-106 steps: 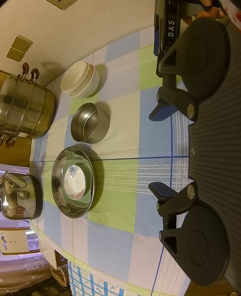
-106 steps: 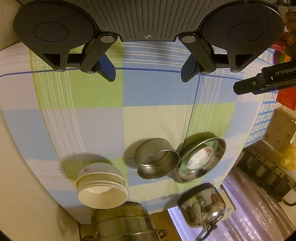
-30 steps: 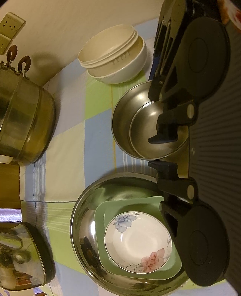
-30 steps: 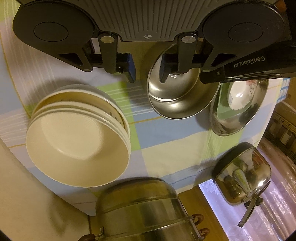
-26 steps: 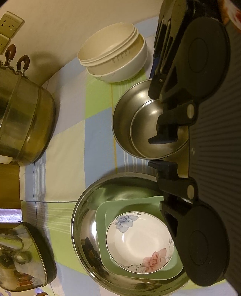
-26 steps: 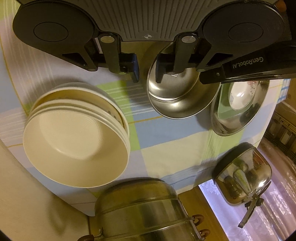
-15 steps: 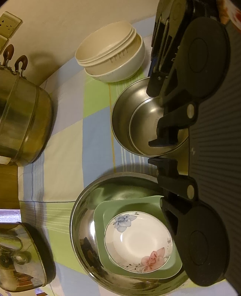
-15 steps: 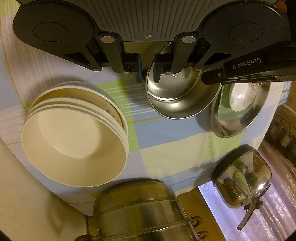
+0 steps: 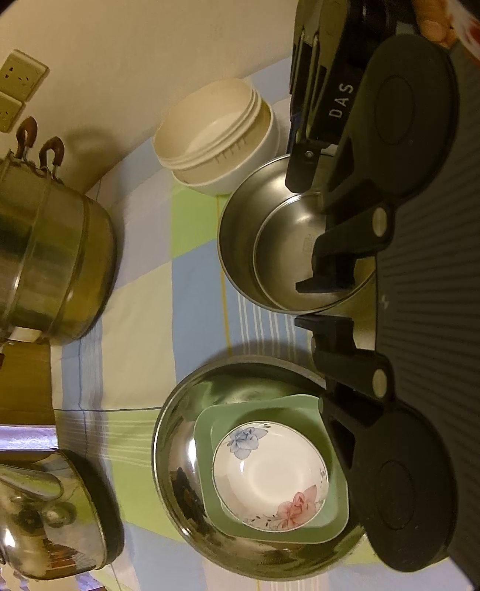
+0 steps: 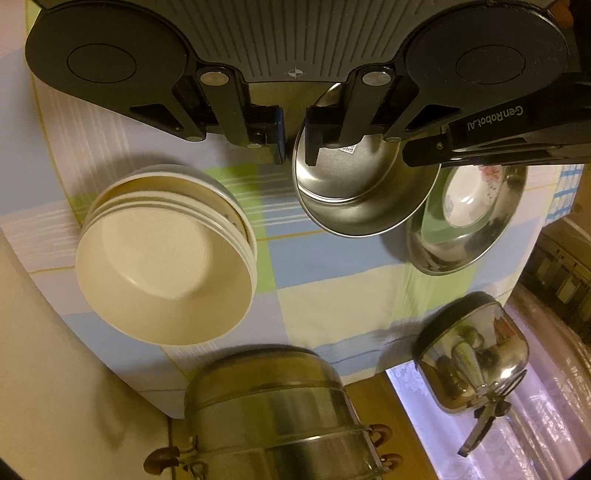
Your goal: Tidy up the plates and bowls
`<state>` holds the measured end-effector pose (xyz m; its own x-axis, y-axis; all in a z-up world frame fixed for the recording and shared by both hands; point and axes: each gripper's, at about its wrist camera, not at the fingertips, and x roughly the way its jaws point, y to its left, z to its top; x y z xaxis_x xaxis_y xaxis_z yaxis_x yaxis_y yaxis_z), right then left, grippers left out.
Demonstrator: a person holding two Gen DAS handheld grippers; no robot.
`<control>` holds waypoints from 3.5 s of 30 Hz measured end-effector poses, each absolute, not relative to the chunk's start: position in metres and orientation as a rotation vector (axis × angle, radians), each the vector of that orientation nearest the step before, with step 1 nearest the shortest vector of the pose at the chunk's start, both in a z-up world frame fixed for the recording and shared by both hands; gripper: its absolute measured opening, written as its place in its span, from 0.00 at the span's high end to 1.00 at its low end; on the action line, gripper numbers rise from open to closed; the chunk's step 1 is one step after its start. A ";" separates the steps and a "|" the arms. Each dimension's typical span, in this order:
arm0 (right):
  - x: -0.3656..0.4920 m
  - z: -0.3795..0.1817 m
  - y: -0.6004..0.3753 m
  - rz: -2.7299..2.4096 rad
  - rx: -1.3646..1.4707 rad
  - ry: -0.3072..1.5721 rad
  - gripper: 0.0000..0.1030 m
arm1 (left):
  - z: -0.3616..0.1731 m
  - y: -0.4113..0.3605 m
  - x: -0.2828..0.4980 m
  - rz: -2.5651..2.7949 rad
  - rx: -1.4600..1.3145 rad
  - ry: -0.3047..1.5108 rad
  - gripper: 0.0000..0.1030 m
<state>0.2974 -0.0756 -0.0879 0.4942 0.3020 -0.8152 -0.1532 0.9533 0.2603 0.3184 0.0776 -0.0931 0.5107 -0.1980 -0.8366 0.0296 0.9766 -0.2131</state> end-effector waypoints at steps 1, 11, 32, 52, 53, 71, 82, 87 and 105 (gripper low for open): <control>0.296 -0.085 -0.076 0.281 0.159 1.018 0.90 | -0.090 0.077 0.316 -0.139 -0.178 1.023 0.90; 0.279 -0.051 -0.078 0.310 0.153 0.989 0.90 | -0.055 0.072 0.300 -0.156 -0.163 0.973 0.90; 0.302 0.016 -0.148 0.188 0.238 0.928 0.90 | 0.003 0.000 0.347 -0.326 -0.094 0.868 0.89; 0.336 0.005 -0.185 0.098 0.286 0.956 0.90 | -0.009 -0.036 0.397 -0.382 -0.072 0.898 0.89; 0.337 0.003 -0.186 0.096 0.288 0.958 0.90 | -0.010 -0.036 0.398 -0.382 -0.072 0.902 0.89; 0.352 -0.020 -0.190 0.081 0.306 0.997 0.90 | -0.028 -0.040 0.412 -0.378 -0.065 0.946 0.89; 0.360 -0.027 -0.190 0.077 0.303 1.022 0.90 | -0.037 -0.040 0.417 -0.377 -0.067 0.972 0.89; 0.363 -0.031 -0.190 0.075 0.304 1.034 0.90 | -0.040 -0.040 0.419 -0.374 -0.068 0.981 0.89; 0.368 -0.038 -0.191 0.075 0.302 1.052 0.90 | -0.047 -0.041 0.422 -0.365 -0.072 1.001 0.89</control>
